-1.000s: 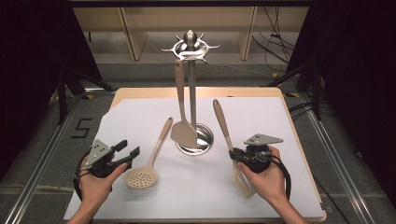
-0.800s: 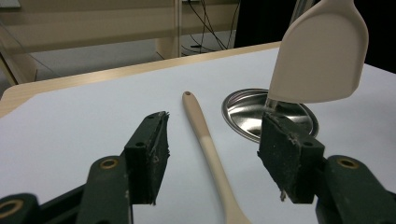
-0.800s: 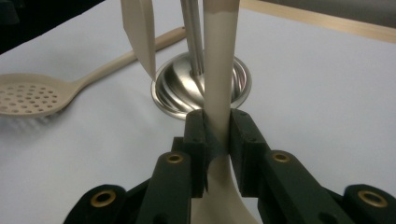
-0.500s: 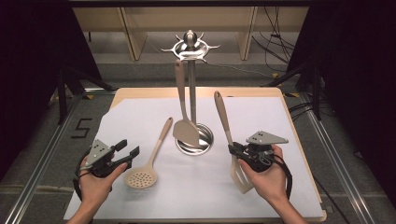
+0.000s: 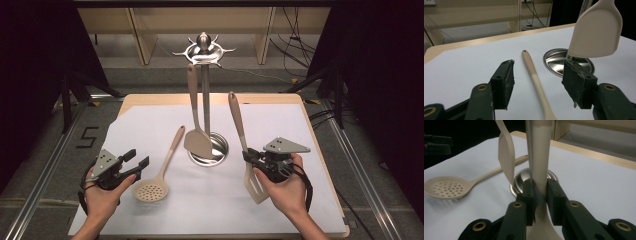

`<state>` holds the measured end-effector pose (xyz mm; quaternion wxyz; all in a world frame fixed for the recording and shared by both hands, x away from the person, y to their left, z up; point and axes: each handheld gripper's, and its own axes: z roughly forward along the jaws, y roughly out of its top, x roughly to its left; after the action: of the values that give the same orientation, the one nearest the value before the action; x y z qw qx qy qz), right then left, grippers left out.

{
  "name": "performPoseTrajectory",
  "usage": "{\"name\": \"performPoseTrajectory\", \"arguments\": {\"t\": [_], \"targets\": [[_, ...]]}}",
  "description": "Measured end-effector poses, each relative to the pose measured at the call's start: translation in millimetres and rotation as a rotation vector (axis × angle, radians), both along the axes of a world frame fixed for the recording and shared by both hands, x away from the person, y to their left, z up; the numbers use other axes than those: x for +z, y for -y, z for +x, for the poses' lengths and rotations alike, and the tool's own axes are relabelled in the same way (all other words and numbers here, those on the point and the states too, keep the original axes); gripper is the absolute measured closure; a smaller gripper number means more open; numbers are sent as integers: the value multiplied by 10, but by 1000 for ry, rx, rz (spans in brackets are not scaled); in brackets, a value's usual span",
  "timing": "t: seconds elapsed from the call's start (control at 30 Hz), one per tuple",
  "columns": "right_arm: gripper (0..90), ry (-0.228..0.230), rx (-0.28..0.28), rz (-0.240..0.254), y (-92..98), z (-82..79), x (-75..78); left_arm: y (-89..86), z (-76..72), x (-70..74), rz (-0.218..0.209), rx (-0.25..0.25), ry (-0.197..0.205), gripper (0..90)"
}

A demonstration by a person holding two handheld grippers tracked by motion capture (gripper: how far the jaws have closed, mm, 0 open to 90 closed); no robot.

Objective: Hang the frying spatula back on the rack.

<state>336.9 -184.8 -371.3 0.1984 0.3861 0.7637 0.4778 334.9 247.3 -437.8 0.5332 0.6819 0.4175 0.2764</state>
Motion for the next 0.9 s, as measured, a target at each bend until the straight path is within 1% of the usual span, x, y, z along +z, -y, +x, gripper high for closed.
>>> {"name": "performPoseTrajectory", "arguments": {"t": [0.03, 0.07, 0.1, 0.13, 0.17, 0.27, 0.3, 0.33, 0.4, 0.43, 0.47, 0.5, 0.53, 0.57, 0.6, 0.63, 0.67, 0.7, 0.73, 0.77, 0.8, 0.9], "targets": [[785, 0, 0, 0, 0, 0, 0, 1, -1, 1, 0, 0, 0, 415], [785, -4, -2, -12, 7, -7, 16, -1, 1, 2, 3, -2, 3, 415], [785, 5, 1, -13, 8, -4, 25, 0, 1, 1, 3, -2, 3, 415], [785, -6, -10, 9, -9, -21, 39, -1, 1, 1, 4, -2, 2, 415], [785, 9, -6, -2, -1, -15, 55, 0, 1, 0, 2, -1, 0, 415], [785, -4, -14, 11, -15, -31, 69, 0, 1, 1, 4, -2, 1, 415], [785, 27, -2, -3, -7, -13, 75, 1, 0, 2, 3, -1, 1, 415], [785, 14, -7, 0, -14, -27, 96, 2, 0, 2, 3, -1, 0, 415], [785, 11, -5, 4, -16, -28, 100, 3, 0, 1, 3, -1, 0, 415], [785, 37, -2, 5, -26, -17, 109, 2, -1, 1, 3, 0, 0, 415], [785, 42, -2, -4, -23, -18, 117, 2, -1, 1, 3, 0, 0, 415], [785, 14, -4, 9, -33, -35, 132, 1, 2, 2, 3, 0, 2, 415], [785, 14, -4, 9, -33, -35, 132, 1, 2, 2, 3, 0, 2, 415], [785, 47, 6, 9, -34, -14, 138, 0, 2, 2, 3, 0, 2, 415], [785, 48, -15, 27, -52, -24, 141, 2, 0, 0, 0, 2, 0, 415], [785, 51, 10, 18, -42, -11, 152, 1, 0, 0, 1, 2, 0, 415], [785, 51, 10, 18, -42, -11, 152, 1, 0, 0, 2, 2, -1, 415], [785, 52, 10, 8, -43, -14, 165, 0, 1, 1, 4, 1, 1, 414], [785, 33, -3, 17, -56, -34, 183, -1, 1, 2, 5, -1, 2, 414], [785, 33, -3, 17, -56, -34, 183, -1, 1, 2, 5, -1, 2, 414], [785, 51, 6, 7, -53, -21, 188, -1, 1, 2, 7, -1, 1, 414], [785, 51, 3, 22, -70, -30, 203, -1, -1, 3, 5, -1, 2, 413]]}}
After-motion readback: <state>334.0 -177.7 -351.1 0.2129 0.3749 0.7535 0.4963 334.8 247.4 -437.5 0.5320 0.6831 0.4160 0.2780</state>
